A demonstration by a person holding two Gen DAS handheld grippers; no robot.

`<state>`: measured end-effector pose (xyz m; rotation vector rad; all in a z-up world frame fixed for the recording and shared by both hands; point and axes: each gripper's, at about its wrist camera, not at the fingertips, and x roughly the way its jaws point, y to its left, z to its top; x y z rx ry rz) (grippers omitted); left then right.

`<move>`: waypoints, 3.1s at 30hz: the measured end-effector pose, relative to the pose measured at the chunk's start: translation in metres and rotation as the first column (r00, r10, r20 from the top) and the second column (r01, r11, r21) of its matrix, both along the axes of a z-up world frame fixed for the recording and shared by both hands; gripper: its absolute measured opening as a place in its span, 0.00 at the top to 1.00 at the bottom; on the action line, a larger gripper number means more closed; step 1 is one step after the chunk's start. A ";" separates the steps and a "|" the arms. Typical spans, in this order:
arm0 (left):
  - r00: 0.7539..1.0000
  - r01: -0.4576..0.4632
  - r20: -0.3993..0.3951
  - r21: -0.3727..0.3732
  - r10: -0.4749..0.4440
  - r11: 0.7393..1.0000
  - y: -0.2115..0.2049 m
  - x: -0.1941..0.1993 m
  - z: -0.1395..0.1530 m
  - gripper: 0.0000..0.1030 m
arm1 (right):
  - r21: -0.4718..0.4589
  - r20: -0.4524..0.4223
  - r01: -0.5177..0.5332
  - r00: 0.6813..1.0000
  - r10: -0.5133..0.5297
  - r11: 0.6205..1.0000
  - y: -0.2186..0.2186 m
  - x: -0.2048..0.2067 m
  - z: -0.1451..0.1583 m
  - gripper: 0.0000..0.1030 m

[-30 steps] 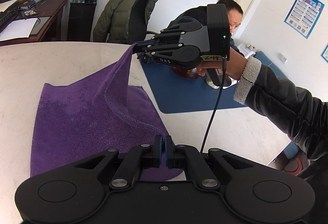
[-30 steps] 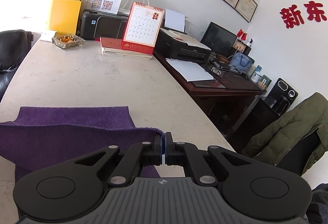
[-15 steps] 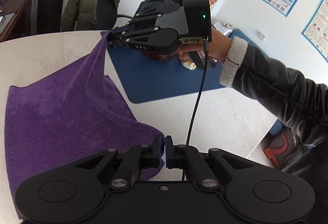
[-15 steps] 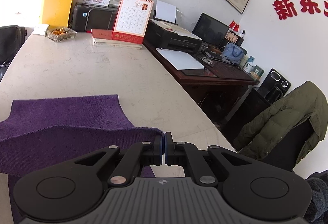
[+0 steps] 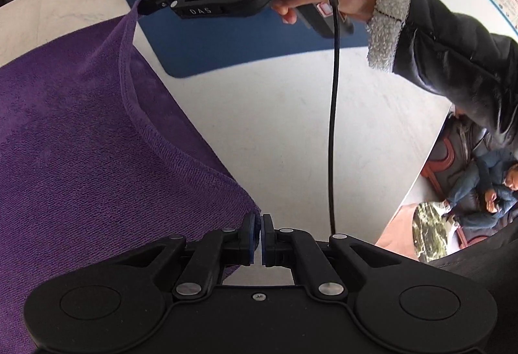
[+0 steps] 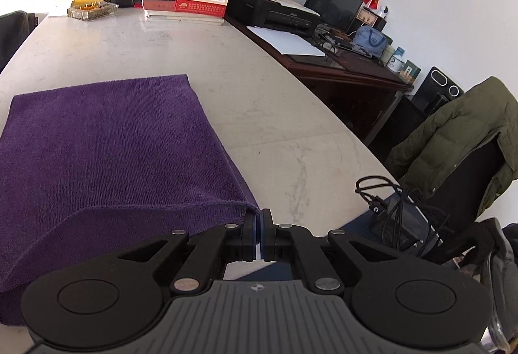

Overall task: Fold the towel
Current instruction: 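Lower the folded edge onto the towel and open both grippers, then grasp the folded towel edge with both grippers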

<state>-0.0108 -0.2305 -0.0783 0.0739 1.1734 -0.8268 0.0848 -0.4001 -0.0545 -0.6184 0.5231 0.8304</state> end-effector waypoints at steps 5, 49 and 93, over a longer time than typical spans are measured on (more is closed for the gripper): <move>0.999 0.038 -0.007 0.035 -0.038 0.999 -0.006 0.000 -0.012 1.00 | -0.007 0.010 0.009 1.000 -0.009 1.000 -0.006 -0.003 -0.008 0.97; 0.920 0.236 0.271 0.189 -0.282 0.953 -0.029 -0.059 -0.010 0.77 | 0.314 -0.415 0.619 0.772 -0.482 0.720 -0.090 -0.070 -0.001 0.51; 0.994 -0.011 0.106 -0.106 0.022 0.994 0.027 -0.008 0.005 1.00 | 0.293 -0.563 0.649 0.711 -0.422 0.702 -0.068 -0.001 -0.027 0.49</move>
